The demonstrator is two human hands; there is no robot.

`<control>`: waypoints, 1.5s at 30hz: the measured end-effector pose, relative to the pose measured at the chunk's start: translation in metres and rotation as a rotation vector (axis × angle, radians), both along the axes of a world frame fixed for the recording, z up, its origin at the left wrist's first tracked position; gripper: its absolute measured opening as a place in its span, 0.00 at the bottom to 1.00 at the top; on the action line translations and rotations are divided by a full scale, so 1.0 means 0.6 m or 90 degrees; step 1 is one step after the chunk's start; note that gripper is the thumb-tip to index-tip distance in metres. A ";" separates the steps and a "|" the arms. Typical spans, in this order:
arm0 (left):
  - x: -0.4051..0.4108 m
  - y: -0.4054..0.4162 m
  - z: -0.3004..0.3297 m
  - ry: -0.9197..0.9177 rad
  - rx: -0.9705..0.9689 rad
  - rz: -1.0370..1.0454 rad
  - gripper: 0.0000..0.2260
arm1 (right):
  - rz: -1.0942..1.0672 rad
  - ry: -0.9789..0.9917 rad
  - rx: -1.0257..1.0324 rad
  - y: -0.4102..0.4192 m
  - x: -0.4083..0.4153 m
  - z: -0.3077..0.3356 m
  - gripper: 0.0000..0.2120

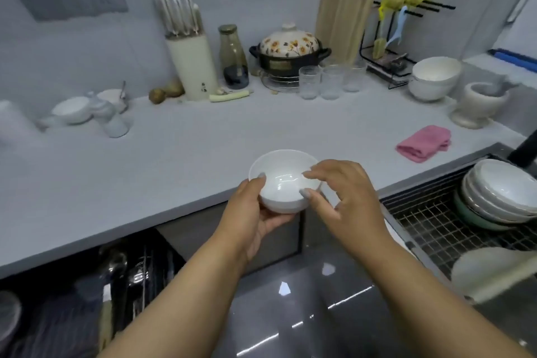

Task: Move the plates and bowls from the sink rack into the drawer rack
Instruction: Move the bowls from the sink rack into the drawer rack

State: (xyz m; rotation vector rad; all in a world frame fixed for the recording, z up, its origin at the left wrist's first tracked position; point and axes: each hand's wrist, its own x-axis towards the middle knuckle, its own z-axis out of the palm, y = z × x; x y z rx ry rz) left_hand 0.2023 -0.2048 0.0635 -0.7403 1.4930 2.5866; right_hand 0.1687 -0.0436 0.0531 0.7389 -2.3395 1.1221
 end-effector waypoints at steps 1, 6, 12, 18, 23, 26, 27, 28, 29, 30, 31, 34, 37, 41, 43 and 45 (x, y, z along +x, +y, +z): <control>0.024 -0.025 0.002 0.001 -0.003 0.020 0.10 | 0.001 -0.031 0.000 -0.027 0.013 0.005 0.18; 0.151 -0.138 0.010 -0.004 -0.012 0.132 0.08 | 0.046 -0.328 -0.053 -0.162 0.092 0.012 0.20; 0.314 -0.269 0.005 0.002 -0.012 0.240 0.11 | 0.271 -0.777 -0.230 -0.324 0.214 0.011 0.18; 0.473 -0.387 -0.001 -0.003 -0.047 0.331 0.16 | 0.385 -0.959 -0.313 -0.466 0.342 0.009 0.13; 0.557 -0.447 -0.008 -0.035 -0.080 0.404 0.16 | 0.428 -1.034 -0.307 -0.547 0.409 0.006 0.16; 0.593 -0.479 -0.014 -0.063 -0.104 0.449 0.16 | 0.441 -1.065 -0.294 -0.592 0.439 0.006 0.15; 0.602 -0.489 -0.016 -0.074 -0.111 0.459 0.15 | 0.445 -1.064 -0.282 -0.607 0.445 0.005 0.14; 0.610 -0.498 -0.018 -0.083 -0.115 0.469 0.15 | 0.450 -1.059 -0.266 -0.621 0.450 0.005 0.14; 0.617 -0.509 -0.020 -0.091 -0.120 0.479 0.14 | 0.454 -1.056 -0.250 -0.636 0.453 0.003 0.13; 0.623 -0.519 -0.021 -0.099 -0.129 0.489 0.13 | 0.458 -1.053 -0.237 -0.651 0.457 0.002 0.11; 0.627 -0.531 -0.022 -0.108 -0.138 0.498 0.11 | 0.463 -1.053 -0.226 -0.667 0.459 -0.001 0.10; 0.637 -0.572 -0.029 -0.151 -0.166 0.521 0.11 | 0.481 -1.049 -0.182 -0.719 0.461 -0.006 0.10; 0.643 -0.621 -0.038 -0.193 -0.202 0.550 0.14 | 0.497 -1.033 -0.137 -0.778 0.458 -0.010 0.11; 0.646 -0.684 -0.048 -0.240 -0.243 0.604 0.11 | 0.523 -1.012 -0.077 -0.850 0.449 -0.017 0.10; 0.648 -0.713 -0.055 -0.269 -0.282 0.616 0.11 | 0.532 -1.011 -0.049 -0.883 0.444 -0.022 0.08; 0.654 -0.737 -0.066 -0.299 -0.319 0.633 0.13 | 0.535 -1.006 -0.019 -0.913 0.441 -0.031 0.06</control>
